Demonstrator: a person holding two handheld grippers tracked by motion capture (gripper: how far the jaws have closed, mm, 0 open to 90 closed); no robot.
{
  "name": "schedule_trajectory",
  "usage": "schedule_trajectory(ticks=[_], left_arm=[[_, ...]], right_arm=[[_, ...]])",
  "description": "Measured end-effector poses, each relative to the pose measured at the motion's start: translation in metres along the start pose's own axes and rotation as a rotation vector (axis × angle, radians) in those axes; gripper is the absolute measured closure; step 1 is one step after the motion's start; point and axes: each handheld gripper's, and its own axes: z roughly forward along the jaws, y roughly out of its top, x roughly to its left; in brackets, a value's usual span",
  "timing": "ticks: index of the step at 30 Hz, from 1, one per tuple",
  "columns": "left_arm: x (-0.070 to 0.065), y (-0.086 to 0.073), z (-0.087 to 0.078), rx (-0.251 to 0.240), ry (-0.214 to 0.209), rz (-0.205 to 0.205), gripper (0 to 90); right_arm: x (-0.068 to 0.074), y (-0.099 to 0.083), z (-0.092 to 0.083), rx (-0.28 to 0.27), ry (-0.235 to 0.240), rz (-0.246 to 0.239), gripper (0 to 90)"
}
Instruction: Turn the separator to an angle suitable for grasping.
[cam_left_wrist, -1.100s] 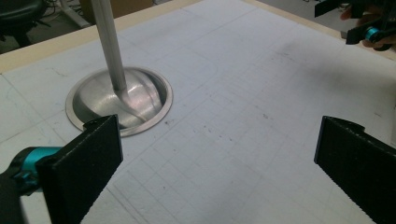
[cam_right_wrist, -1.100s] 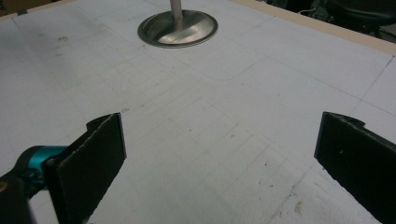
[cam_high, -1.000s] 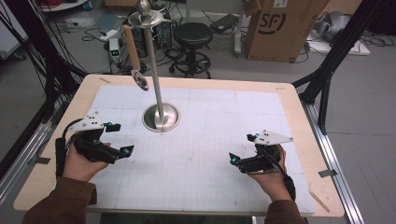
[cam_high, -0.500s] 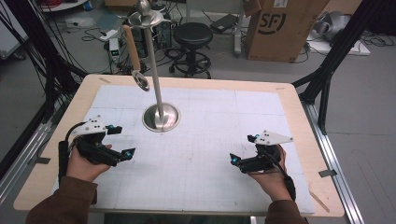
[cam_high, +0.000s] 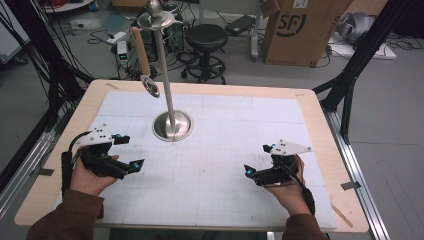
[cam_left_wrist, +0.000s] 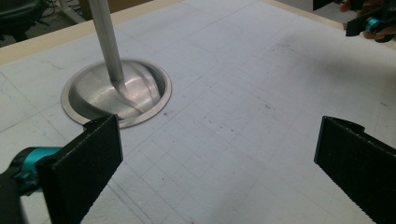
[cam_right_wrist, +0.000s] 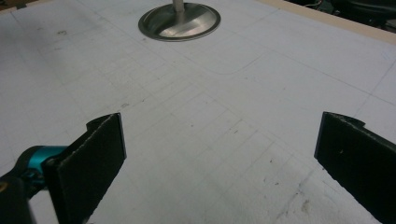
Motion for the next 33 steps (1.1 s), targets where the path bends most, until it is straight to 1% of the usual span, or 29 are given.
schedule_trajectory(ticks=[7,13,19,25,27,29,33], left_arm=[[0.0021,-0.0014,-0.0007,-0.002,0.003,-0.007,1.6],[0.0024,-0.002,0.0002,0.005,0.002,-0.008,1.6],[0.0037,-0.0027,0.0004,0.006,0.003,-0.014,1.6],[0.0056,-0.0046,0.0024,0.009,0.007,-0.024,1.6],[0.0066,-0.0062,0.0032,0.02,0.008,-0.023,1.6],[0.0069,-0.0078,0.004,0.018,0.008,-0.032,1.6],[0.007,-0.0083,0.0045,0.017,0.002,-0.028,1.6]], right_arm=[[-0.002,-0.0002,-0.0005,-0.006,0.0,0.01,0.8],[-0.0017,-0.0003,-0.0004,-0.001,0.001,0.01,0.8],[-0.0024,0.0,-0.0003,-0.008,0.0,0.009,0.8],[-0.0029,-0.0003,0.0,-0.005,0.006,0.012,0.8],[-0.0029,-0.0005,-0.0003,0.0,0.004,0.013,0.8],[-0.0026,-0.0013,-0.0001,0.002,-0.002,0.008,0.8],[-0.0011,-0.0018,0.0003,0.006,0.0,0.006,0.8]])
